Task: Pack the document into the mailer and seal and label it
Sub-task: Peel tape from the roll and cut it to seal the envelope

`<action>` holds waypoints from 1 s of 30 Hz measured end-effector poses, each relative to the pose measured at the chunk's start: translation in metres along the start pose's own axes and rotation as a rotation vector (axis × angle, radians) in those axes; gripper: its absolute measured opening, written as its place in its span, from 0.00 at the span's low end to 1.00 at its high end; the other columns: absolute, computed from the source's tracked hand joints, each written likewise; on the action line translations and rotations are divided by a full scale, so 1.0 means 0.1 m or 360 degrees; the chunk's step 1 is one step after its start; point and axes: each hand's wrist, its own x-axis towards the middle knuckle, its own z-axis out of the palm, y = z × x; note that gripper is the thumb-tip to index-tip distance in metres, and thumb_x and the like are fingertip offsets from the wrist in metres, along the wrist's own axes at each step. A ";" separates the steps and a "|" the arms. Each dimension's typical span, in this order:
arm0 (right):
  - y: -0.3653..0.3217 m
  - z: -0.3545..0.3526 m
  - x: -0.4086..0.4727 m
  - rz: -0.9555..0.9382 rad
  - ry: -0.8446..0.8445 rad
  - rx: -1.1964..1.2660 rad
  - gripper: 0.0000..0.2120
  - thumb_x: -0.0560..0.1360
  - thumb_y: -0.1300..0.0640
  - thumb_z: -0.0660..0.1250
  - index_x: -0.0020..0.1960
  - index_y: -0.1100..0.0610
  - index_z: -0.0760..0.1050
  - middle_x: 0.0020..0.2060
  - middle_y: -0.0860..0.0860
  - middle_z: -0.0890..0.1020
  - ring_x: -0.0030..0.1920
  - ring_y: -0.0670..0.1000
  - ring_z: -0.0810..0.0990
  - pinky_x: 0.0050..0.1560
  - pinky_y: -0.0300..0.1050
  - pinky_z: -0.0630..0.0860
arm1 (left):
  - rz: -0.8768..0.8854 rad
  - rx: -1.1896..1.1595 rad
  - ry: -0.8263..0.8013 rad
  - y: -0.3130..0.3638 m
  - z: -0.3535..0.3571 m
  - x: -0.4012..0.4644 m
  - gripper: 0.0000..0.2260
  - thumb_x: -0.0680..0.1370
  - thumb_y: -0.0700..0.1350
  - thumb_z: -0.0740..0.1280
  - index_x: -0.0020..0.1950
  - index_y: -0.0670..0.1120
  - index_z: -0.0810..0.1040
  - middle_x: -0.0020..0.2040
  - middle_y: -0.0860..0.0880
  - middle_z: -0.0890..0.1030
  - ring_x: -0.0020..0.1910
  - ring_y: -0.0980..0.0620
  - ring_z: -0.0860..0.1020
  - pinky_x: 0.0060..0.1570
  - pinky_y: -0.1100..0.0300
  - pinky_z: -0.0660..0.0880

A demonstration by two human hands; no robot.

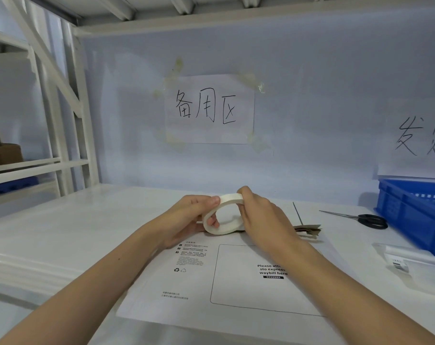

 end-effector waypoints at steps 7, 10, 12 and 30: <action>-0.06 0.03 0.01 -0.0180 0.0019 -0.0445 0.15 0.74 0.66 0.60 0.54 0.52 0.59 0.40 0.49 0.68 0.41 0.56 0.70 0.34 0.49 0.65 | -0.0008 0.0152 0.0015 -0.02 -0.02 0.00 0.20 0.73 0.59 0.69 0.31 0.45 0.74 0.30 0.45 0.71 0.36 0.45 0.74 0.40 0.56 0.71; -0.09 0.07 0.04 -0.0339 0.0053 -0.0642 0.26 0.72 0.66 0.62 0.68 0.55 0.61 0.42 0.50 0.71 0.45 0.56 0.75 0.34 0.47 0.64 | -0.0032 0.0222 0.0008 -0.02 -0.03 -0.01 0.24 0.72 0.63 0.70 0.29 0.45 0.74 0.30 0.44 0.75 0.38 0.43 0.73 0.39 0.56 0.70; -0.10 0.10 0.04 -0.0455 0.0124 -0.0620 0.31 0.71 0.63 0.67 0.72 0.55 0.62 0.41 0.50 0.76 0.43 0.55 0.78 0.32 0.46 0.65 | -0.0049 0.0168 -0.0002 -0.01 -0.03 -0.02 0.25 0.71 0.65 0.71 0.32 0.43 0.77 0.32 0.41 0.77 0.35 0.45 0.73 0.37 0.56 0.70; 0.07 0.12 0.13 0.0516 -0.0047 0.1198 0.13 0.77 0.53 0.68 0.46 0.64 0.80 0.39 0.60 0.84 0.40 0.57 0.84 0.48 0.55 0.82 | 0.0107 -0.0216 0.0388 0.03 -0.15 0.07 0.20 0.70 0.64 0.73 0.43 0.47 0.79 0.36 0.50 0.76 0.38 0.49 0.78 0.51 0.53 0.76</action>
